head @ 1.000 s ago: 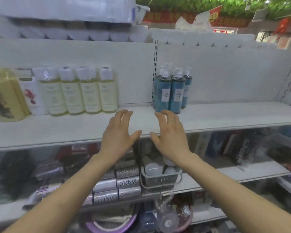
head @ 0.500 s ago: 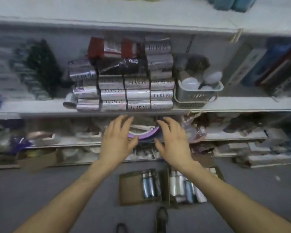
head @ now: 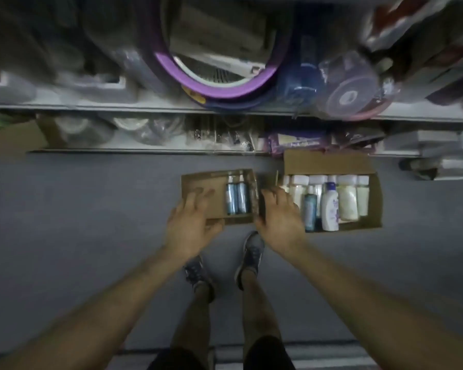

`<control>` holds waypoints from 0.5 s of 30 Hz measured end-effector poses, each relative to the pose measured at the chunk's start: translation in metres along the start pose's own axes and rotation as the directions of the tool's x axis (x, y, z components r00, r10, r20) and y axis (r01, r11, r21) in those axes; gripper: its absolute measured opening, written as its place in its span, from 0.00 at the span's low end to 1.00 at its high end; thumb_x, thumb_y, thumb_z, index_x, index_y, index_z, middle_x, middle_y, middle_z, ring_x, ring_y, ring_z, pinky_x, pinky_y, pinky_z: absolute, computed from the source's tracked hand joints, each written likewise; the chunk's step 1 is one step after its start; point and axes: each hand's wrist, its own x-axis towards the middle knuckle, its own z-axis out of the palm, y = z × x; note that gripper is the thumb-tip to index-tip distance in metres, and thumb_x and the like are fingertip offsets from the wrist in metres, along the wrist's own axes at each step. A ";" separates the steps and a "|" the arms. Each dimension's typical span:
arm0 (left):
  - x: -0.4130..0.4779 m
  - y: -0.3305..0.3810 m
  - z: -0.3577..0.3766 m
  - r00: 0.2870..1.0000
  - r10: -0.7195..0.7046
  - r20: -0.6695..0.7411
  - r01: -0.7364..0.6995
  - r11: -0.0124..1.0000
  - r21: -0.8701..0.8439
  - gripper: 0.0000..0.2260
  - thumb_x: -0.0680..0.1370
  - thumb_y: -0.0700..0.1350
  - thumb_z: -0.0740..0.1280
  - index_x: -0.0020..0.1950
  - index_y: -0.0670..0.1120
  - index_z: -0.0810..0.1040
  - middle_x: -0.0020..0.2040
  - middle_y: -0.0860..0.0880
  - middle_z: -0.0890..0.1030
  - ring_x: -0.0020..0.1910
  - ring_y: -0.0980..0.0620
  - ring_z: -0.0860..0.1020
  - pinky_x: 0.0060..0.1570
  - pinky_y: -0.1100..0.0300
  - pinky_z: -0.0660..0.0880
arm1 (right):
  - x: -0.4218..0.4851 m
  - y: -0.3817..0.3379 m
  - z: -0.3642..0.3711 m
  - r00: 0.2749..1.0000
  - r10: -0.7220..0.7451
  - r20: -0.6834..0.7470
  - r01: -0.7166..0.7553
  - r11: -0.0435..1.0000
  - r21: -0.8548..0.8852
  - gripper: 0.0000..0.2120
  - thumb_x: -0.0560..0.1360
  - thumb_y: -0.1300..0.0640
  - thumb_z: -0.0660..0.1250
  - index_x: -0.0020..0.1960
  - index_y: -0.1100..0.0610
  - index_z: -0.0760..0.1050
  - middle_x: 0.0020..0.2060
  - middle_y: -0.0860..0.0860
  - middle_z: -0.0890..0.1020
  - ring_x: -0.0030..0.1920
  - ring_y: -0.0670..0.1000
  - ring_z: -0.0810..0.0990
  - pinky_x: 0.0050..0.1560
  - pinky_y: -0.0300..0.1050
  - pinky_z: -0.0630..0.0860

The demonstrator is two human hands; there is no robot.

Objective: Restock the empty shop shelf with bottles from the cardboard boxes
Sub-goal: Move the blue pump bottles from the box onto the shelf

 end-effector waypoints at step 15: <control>0.163 -0.144 0.294 0.953 -0.079 0.293 0.063 0.996 0.063 0.36 0.81 0.60 0.68 0.86 0.57 0.57 0.83 0.45 0.60 0.79 0.37 0.64 0.75 0.38 0.68 | 0.149 0.094 0.321 0.965 0.025 0.261 -0.039 0.998 0.049 0.35 0.78 0.50 0.69 0.81 0.55 0.62 0.73 0.58 0.67 0.72 0.62 0.69 0.72 0.59 0.72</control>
